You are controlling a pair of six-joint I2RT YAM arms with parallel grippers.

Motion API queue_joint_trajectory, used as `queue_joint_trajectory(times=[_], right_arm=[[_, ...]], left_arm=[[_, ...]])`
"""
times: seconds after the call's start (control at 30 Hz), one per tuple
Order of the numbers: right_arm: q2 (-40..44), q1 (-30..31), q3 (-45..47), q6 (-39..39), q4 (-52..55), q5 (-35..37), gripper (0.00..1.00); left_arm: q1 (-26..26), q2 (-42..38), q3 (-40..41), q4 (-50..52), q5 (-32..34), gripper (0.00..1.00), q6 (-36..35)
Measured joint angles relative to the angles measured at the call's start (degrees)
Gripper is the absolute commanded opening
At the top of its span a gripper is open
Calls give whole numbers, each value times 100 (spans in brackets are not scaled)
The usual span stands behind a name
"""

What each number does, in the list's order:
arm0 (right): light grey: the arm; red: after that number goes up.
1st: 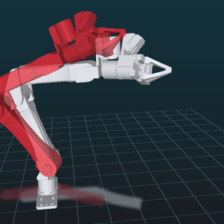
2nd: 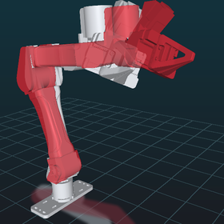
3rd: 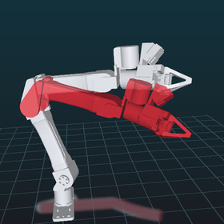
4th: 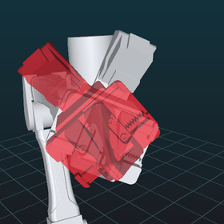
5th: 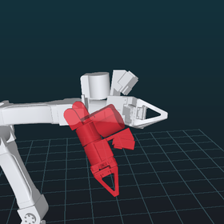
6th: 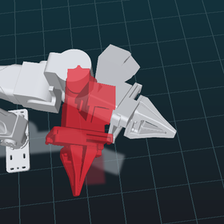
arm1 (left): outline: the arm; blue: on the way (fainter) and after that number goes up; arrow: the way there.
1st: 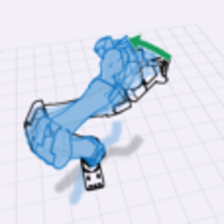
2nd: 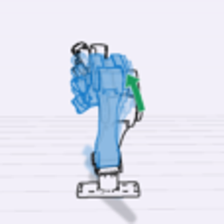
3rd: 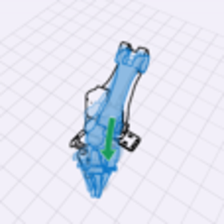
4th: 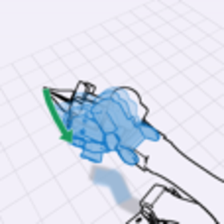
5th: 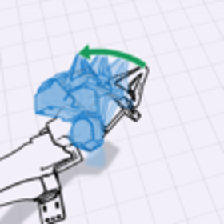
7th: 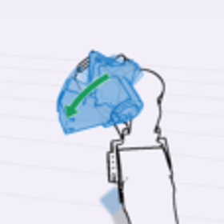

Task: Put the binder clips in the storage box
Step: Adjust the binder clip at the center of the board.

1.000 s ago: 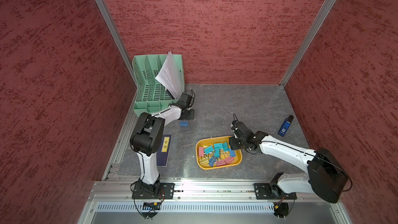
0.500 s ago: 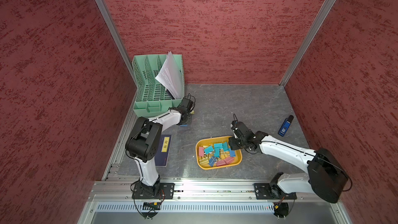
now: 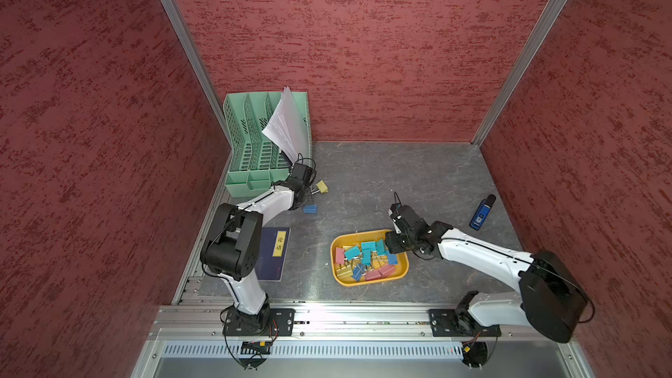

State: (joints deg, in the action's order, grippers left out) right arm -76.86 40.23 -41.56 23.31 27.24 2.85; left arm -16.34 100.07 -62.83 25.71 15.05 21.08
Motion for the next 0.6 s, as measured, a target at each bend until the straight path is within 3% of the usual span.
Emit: queue_joint_trajectory(times=[0.37, 0.6], right_arm=[[0, 0, 0, -7, -2, -87, 59], [2, 0, 0, -22, -2, -94, 59]], left_arm=[[254, 573, 72, -697, -437, 0, 164], [57, 844, -138, -872, -601, 0, 116]])
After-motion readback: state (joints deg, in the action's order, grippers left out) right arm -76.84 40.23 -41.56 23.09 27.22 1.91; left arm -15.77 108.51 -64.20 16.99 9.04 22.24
